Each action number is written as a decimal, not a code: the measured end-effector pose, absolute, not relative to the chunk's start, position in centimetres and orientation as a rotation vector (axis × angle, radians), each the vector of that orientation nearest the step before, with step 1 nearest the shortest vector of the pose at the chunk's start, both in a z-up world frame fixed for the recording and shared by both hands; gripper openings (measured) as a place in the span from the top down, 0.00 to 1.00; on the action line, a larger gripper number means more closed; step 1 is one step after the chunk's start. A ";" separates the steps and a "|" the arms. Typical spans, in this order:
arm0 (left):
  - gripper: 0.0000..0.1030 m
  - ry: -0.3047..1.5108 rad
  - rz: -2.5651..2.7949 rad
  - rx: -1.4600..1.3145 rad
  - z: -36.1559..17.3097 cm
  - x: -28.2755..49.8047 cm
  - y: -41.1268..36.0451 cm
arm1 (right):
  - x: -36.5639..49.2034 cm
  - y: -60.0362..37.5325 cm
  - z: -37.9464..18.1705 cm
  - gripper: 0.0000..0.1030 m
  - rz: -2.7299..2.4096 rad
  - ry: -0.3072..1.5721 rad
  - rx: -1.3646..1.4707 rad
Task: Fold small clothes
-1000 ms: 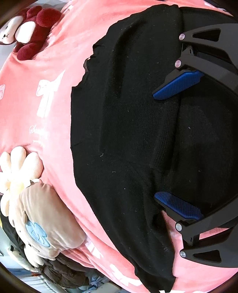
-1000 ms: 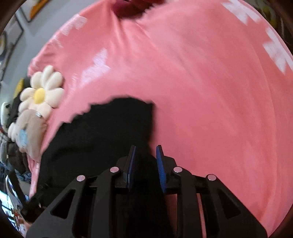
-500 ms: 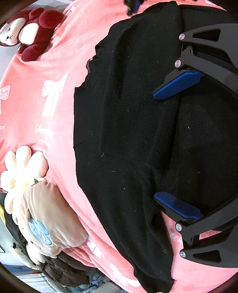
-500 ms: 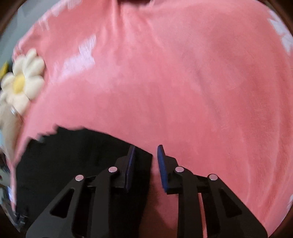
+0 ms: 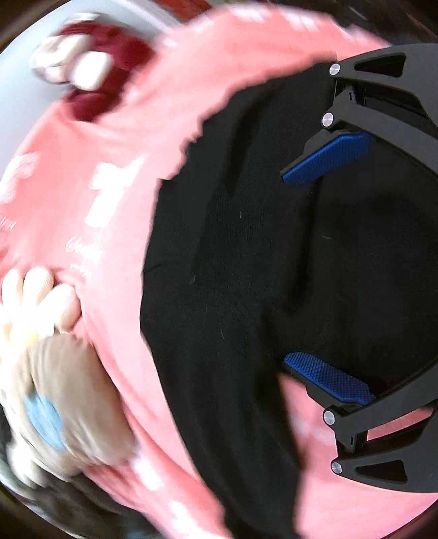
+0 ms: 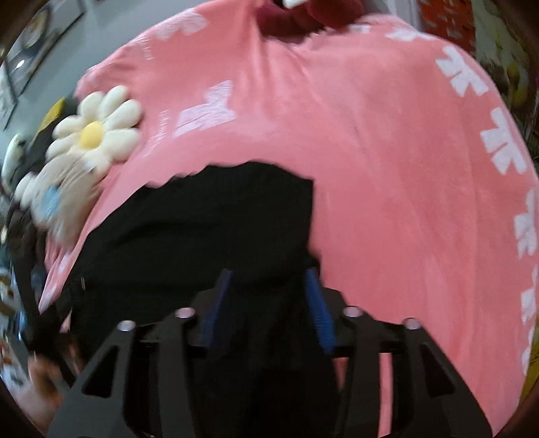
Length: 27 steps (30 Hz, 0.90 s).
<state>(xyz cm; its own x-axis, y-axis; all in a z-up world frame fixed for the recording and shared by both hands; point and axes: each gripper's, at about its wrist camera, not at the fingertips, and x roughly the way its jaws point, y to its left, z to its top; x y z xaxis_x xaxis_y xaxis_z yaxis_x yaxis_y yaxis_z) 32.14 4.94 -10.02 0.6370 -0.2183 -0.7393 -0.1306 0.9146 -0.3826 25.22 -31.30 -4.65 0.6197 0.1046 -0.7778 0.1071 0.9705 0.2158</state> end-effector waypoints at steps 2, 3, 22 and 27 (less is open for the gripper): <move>0.05 0.841 -0.028 -0.622 -9.3 29.0 9.7 | 20.8 -29.4 -5.1 0.48 0.039 0.948 0.207; 0.05 0.834 0.005 -0.726 -9.4 27.5 12.5 | 19.4 -28.7 -5.4 0.48 0.049 0.965 0.188; 0.51 0.808 0.595 -1.345 -18.1 20.1 36.5 | 9.6 -21.5 -6.0 0.36 0.071 1.115 0.227; 1.00 0.935 0.479 -1.248 -16.6 25.4 35.7 | 9.2 -21.8 -5.9 0.34 0.073 1.098 0.218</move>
<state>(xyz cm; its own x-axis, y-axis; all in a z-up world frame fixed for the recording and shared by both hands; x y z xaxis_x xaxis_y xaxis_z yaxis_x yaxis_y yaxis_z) 25.38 35.71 -16.60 0.5603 -0.1722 -0.8102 -0.7579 0.2881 -0.5854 9.24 -21.79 -5.90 0.4558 0.1663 -0.8744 0.0488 0.9762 0.2111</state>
